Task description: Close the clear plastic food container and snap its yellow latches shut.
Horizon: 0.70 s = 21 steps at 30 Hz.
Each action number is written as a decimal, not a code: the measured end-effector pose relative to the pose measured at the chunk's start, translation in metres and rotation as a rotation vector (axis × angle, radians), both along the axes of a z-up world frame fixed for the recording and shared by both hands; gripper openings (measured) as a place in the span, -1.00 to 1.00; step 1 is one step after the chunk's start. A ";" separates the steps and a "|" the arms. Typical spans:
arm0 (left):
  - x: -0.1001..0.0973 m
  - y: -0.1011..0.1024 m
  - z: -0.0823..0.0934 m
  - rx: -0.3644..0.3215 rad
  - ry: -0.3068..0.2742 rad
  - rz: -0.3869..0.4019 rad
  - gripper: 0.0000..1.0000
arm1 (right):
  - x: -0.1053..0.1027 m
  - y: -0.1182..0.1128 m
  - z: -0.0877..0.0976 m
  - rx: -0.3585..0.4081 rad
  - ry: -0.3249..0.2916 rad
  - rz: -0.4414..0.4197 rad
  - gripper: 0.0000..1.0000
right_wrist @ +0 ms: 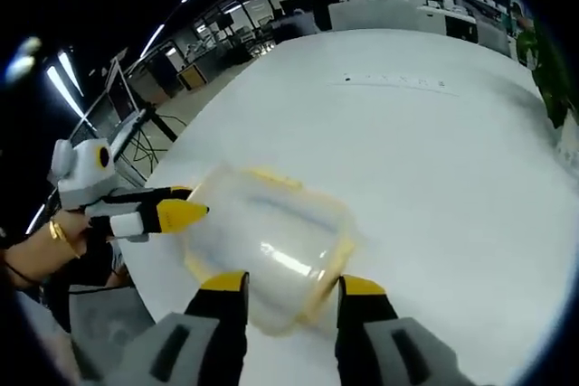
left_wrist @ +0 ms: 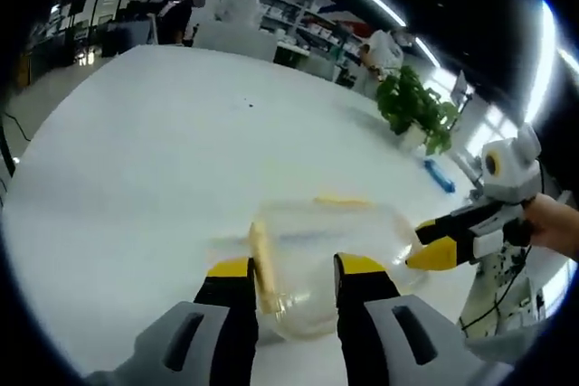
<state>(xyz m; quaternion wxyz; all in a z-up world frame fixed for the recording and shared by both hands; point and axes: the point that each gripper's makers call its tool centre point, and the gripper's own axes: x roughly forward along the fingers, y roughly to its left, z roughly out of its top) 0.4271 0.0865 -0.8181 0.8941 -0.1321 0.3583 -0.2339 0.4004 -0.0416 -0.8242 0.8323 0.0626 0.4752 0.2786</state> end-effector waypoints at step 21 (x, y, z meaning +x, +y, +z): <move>0.045 0.016 -0.002 -0.056 0.001 0.134 -0.37 | 0.053 0.017 0.000 -0.002 -0.033 -0.006 -0.27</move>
